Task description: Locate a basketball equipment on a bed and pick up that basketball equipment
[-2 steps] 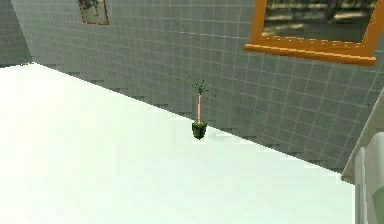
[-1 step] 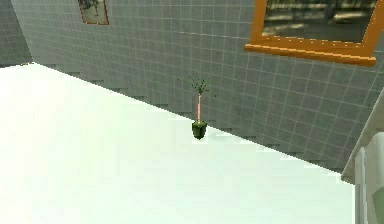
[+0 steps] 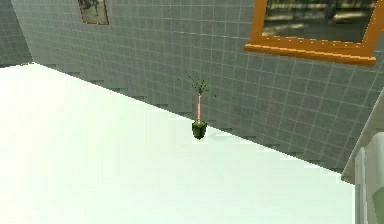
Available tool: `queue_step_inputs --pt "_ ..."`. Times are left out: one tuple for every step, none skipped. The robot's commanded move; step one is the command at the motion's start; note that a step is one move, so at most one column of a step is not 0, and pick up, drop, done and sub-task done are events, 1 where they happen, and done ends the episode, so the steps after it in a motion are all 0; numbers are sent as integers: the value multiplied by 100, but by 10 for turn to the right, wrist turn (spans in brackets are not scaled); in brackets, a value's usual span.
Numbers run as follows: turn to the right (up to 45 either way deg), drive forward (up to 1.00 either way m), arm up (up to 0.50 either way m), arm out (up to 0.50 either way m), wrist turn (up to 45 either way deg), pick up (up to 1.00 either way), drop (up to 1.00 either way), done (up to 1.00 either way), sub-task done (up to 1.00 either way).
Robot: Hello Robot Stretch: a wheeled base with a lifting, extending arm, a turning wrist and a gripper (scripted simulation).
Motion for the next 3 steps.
queue_step_inputs --pt "0 0 0 0 450 0 0 0 0" --pt "0 0 0 0 240 0 0 0 0" --pt "0 0 -30 0 0 0 0 0 0"
